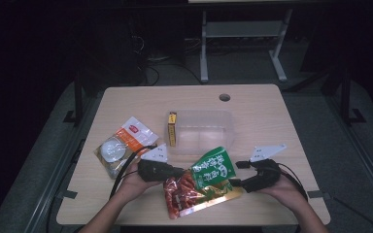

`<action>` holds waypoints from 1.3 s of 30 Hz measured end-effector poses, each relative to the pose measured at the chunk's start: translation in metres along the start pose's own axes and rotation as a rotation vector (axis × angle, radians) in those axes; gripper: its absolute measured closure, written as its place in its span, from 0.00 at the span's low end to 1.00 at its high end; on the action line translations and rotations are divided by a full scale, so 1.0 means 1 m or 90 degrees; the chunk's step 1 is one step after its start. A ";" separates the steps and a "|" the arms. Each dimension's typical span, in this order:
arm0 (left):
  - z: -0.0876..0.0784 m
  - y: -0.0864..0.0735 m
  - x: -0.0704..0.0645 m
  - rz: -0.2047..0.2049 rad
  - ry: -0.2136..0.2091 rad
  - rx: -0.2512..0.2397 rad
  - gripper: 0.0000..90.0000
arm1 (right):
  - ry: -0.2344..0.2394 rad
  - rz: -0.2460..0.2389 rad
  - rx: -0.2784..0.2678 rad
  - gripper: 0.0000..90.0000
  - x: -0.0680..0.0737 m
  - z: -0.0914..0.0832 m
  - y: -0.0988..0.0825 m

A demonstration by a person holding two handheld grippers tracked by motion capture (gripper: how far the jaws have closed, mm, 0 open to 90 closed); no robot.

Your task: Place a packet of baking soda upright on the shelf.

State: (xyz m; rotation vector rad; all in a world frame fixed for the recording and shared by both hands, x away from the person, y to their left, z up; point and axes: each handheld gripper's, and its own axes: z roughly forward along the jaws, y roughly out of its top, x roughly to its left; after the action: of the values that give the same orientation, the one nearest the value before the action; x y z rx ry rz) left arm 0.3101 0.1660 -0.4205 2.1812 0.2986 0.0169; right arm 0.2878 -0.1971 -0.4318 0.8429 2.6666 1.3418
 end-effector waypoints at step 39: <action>-0.050 -0.002 -0.001 0.013 0.028 -0.092 1.00 | 0.151 -0.022 -0.063 0.65 -0.013 0.049 0.046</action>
State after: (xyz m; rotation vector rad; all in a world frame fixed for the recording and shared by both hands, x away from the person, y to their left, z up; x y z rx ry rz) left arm 0.3023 0.2068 -0.3927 2.0423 0.2906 0.0958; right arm 0.3323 -0.1451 -0.4309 0.6610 2.7398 1.6450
